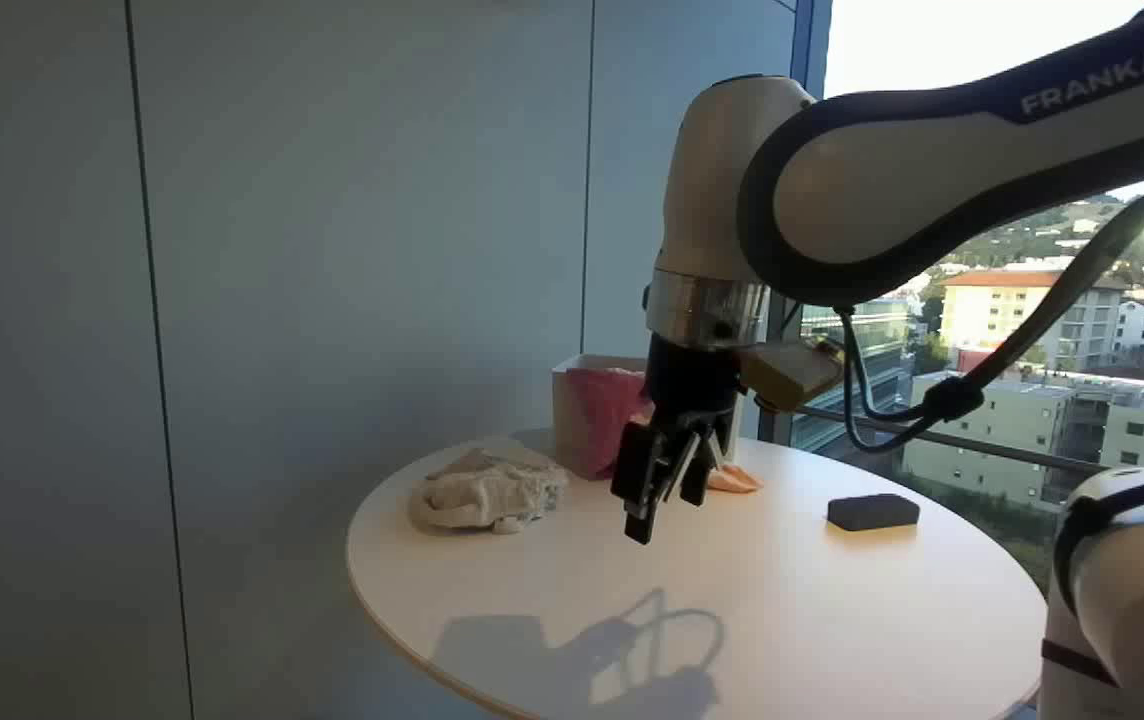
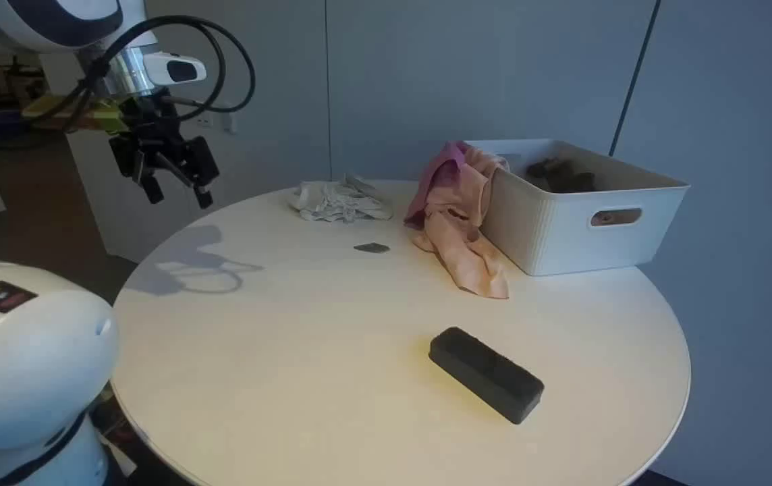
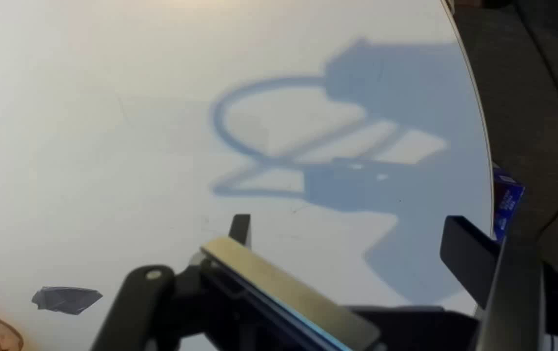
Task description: Put the cream towel into the box and use the white towel to wipe the table and put it in the box after using it
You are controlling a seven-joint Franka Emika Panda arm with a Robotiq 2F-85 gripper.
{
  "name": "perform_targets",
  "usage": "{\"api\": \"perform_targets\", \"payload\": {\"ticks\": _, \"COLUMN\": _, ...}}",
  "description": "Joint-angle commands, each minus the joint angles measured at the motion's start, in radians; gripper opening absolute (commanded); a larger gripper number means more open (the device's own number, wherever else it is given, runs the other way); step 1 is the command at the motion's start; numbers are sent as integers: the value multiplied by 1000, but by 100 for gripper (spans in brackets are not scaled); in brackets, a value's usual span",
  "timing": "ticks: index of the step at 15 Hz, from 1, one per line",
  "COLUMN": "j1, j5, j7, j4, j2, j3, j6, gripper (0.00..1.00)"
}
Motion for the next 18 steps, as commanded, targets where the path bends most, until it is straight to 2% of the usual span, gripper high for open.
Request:
{"api": "perform_targets", "payload": {"ticks": 1, "j1": 9, "j5": -8, "j7": 7, "j4": 2, "j2": 2, "j3": -8, "j6": -2, "gripper": 100}}
{"api": "perform_targets", "payload": {"ticks": 16, "j1": 9, "j5": -8, "j7": 7, "j4": 3, "j2": 2, "j3": -8, "j6": -2, "gripper": 100}}
{"api": "perform_targets", "payload": {"ticks": 17, "j1": 11, "j5": -12, "j7": 9, "j4": 3, "j2": 5, "j3": 0, "j6": -12, "gripper": 100}}
{"api": "perform_targets", "payload": {"ticks": 18, "j1": -5, "j5": -48, "j7": 16, "j4": 3, "j2": 6, "j3": 27, "j6": 34, "gripper": 100}}
